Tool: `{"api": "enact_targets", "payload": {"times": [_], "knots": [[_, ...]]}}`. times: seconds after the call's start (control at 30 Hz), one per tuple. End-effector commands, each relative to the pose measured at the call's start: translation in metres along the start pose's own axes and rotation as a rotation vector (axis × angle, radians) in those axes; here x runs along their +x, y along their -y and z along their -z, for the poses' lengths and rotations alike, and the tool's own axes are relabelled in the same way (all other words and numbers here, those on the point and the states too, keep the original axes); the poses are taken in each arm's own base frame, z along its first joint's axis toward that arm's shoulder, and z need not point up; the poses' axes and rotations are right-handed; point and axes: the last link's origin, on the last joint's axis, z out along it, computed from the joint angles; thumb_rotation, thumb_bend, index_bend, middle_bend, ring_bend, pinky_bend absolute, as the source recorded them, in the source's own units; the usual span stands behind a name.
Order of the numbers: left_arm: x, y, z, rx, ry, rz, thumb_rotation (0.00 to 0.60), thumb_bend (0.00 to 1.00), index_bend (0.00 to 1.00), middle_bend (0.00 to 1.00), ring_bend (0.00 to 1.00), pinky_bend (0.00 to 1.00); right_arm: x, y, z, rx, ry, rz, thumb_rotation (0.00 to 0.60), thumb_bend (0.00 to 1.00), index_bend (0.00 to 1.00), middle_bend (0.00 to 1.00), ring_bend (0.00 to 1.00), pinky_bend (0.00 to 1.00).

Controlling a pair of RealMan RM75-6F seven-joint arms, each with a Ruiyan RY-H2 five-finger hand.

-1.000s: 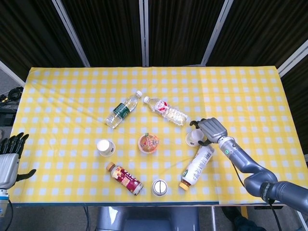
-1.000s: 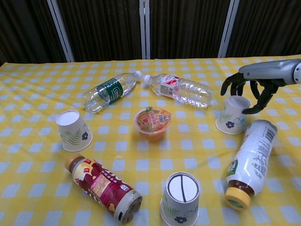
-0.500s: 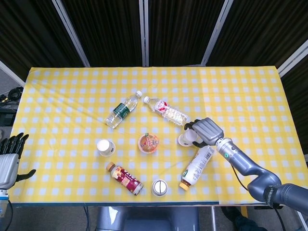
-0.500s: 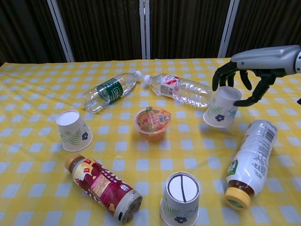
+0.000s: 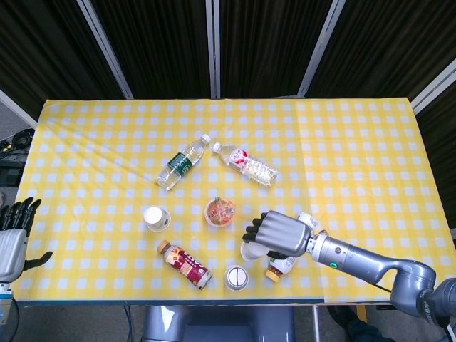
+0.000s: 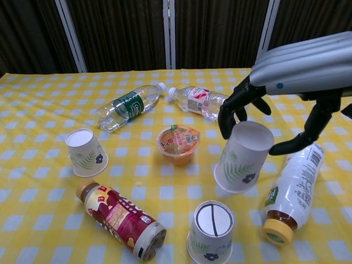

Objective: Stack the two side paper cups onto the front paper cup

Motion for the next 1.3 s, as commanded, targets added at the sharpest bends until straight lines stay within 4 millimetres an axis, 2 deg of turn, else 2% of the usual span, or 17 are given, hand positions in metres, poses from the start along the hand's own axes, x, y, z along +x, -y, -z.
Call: {"api": "enact_targets", "payload": {"times": [0.03, 0.23, 0.5, 1.0, 1.3], "knots": [[0.000, 0.000, 0.000, 0.001, -0.001, 0.002, 0.600, 0.00, 0.00, 0.00, 0.00, 0.00, 0.004, 0.018, 0.001, 0.084, 0.011, 0.004, 0.600, 0.42, 0.39, 0.48, 0.40, 0.54], [0.001, 0.001, -0.001, 0.004, 0.000, 0.007, 0.600, 0.00, 0.00, 0.00, 0.00, 0.00, 0.005, 0.035, -0.003, 0.141, 0.024, 0.017, 0.600, 0.42, 0.39, 0.48, 0.40, 0.54], [0.003, 0.002, 0.000, -0.002, -0.002, 0.019, 0.600, 0.00, 0.00, 0.00, 0.00, 0.00, 0.018, 0.043, -0.012, 0.137, 0.000, 0.003, 0.600, 0.42, 0.39, 0.48, 0.40, 0.54], [0.008, 0.005, 0.002, -0.005, -0.012, 0.038, 0.600, 0.00, 0.00, 0.00, 0.00, 0.00, 0.001, 0.049, -0.026, 0.129, 0.034, 0.032, 0.600, 0.42, 0.39, 0.47, 0.40, 0.54], [0.008, 0.008, 0.002, -0.002, -0.009, 0.042, 0.600, 0.00, 0.00, 0.00, 0.00, 0.00, -0.006, 0.050, -0.026, 0.122, 0.044, 0.052, 0.600, 0.42, 0.39, 0.47, 0.40, 0.54]]}}
